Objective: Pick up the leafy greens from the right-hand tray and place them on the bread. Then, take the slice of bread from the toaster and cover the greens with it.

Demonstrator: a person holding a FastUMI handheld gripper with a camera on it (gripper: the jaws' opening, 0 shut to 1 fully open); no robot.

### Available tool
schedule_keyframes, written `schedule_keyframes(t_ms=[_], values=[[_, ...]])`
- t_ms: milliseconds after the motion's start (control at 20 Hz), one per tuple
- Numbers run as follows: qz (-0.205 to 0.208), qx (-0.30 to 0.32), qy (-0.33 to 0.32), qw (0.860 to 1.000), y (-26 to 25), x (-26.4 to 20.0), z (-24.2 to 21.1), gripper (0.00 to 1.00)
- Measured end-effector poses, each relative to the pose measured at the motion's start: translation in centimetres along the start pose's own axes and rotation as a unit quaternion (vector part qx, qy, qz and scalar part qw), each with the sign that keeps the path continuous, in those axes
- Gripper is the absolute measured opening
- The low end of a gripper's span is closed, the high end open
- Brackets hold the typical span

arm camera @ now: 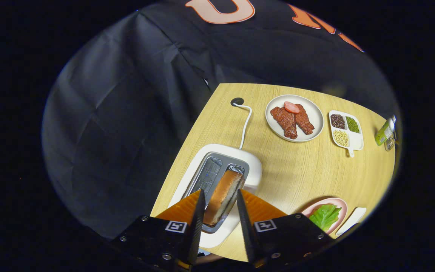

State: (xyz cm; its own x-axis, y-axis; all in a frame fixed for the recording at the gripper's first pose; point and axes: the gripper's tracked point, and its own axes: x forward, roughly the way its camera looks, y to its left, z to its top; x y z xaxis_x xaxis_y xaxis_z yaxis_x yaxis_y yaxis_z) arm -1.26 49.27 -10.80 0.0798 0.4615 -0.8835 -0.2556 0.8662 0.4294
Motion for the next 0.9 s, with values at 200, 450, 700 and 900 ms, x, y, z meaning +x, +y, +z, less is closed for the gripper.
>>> schedule_keyframes(t_ms=[200,450,700,900], values=[[0.017,0.004,-0.008,1.000,0.4,0.4,-0.1,0.25],[0.052,0.040,-0.022,0.998,0.2,-0.7,0.1,0.11],[0.105,0.051,-0.064,0.991,0.5,-4.5,1.2,0.09],[0.132,0.065,-0.097,0.984,-0.4,-7.3,1.9,0.09]])
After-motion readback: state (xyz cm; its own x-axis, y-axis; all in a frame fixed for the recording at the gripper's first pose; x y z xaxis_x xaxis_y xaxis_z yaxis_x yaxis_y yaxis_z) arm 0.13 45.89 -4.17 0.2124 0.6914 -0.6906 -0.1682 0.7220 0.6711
